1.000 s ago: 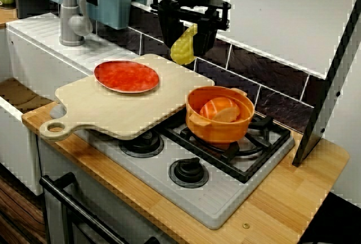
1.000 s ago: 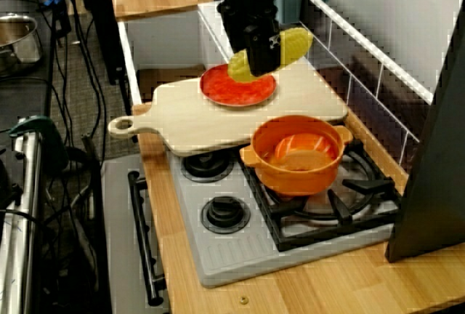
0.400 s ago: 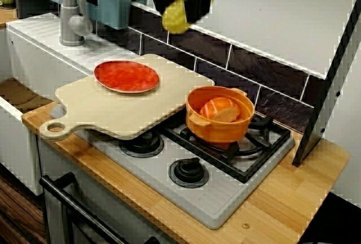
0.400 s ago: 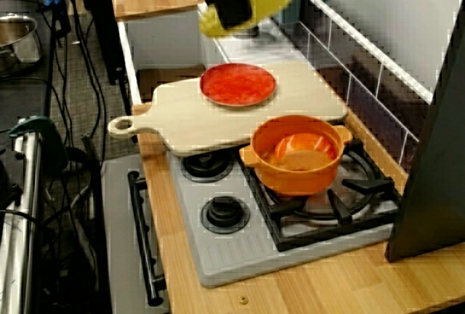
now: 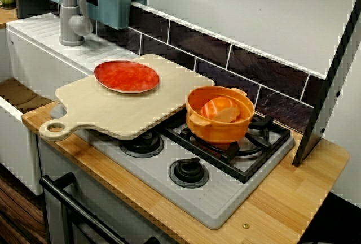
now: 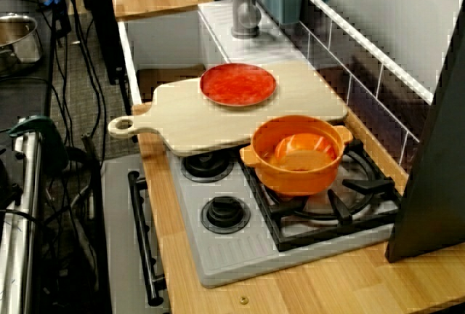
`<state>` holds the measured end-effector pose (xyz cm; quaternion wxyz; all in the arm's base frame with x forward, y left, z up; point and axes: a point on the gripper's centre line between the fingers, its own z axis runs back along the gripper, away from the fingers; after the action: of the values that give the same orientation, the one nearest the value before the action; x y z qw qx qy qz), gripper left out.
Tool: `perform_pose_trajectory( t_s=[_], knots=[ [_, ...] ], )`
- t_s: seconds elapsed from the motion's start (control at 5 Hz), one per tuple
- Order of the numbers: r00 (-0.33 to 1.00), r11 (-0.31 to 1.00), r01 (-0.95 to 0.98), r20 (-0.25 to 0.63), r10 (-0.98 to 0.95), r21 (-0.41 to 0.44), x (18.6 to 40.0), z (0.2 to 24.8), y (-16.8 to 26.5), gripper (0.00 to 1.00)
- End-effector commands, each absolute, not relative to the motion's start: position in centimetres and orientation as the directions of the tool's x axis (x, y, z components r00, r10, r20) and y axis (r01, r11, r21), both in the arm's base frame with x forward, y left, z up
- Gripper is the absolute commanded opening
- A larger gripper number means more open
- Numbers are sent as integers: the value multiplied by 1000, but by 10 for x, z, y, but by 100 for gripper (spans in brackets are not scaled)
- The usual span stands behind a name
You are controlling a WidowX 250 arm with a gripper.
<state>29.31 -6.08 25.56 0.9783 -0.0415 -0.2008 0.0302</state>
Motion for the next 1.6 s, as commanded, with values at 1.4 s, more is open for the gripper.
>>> perform_pose_trajectory(
  t_s=[1.4],
  knots=[
    [946,969,-125,321,51,215,322,127,17,0]
  ],
)
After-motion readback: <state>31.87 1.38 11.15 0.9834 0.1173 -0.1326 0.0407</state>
